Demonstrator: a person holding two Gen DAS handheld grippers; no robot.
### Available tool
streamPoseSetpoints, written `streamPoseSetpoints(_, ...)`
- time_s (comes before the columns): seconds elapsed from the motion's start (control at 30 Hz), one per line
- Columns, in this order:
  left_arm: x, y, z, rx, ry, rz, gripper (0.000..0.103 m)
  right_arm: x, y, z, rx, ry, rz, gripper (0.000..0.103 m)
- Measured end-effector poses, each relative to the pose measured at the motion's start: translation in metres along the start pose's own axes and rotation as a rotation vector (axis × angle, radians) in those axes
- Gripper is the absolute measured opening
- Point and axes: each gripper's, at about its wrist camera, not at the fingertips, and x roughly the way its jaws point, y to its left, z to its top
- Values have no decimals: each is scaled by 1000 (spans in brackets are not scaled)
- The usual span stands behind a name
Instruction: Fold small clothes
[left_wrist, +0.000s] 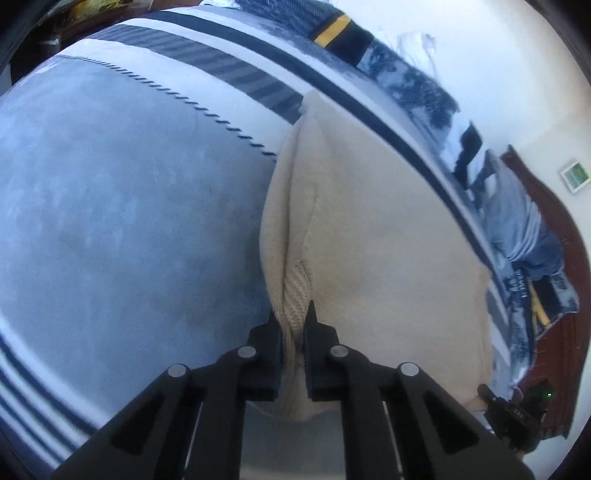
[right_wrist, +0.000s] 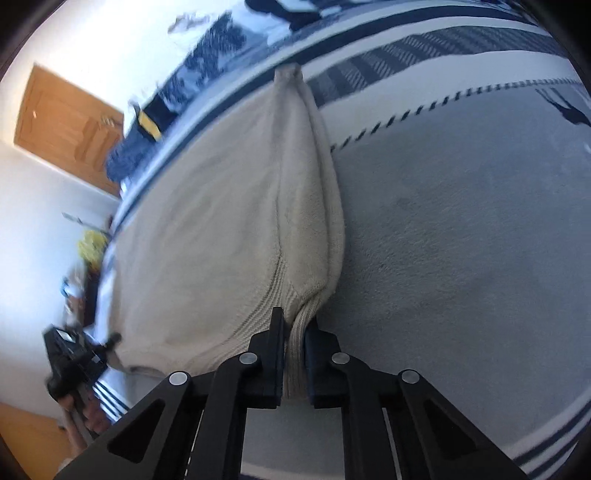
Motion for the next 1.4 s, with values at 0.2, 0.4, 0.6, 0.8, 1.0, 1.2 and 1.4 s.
streamPoseSetpoints(0.2, -47, 24, -43, -7, 27, -37, 9, -45, 2, -39, -7, -6, -3, 6)
streamPoseSetpoints(0.4, -22, 36, -75, -13, 47, 58, 14, -17, -16, -70, -42, 80, -133, 9)
streamPoseSetpoints(0.6, -41, 39, -75, -12, -26, 62, 44, -63, 36, -89, -187, -24, -248, 54)
streamPoseSetpoints(0.8, -26, 59, -76, -53, -10, 27, 53, -76, 114, -89, -247, 12, -74, 65)
streamPoseSetpoints(1.0, -20, 52, -74, 4, -36, 29, 57, -24, 225, -57, -348, 194, 89, 72)
streamPoseSetpoints(1.2, -17, 46, -70, 64, -36, 80, 36, 62, 325, -38, -450, 371, 48, 73)
streamPoseSetpoints(1.4, -18, 54, -63, 1, 36, -30, 11, 154, 381, -40, -560, 489, -87, 73)
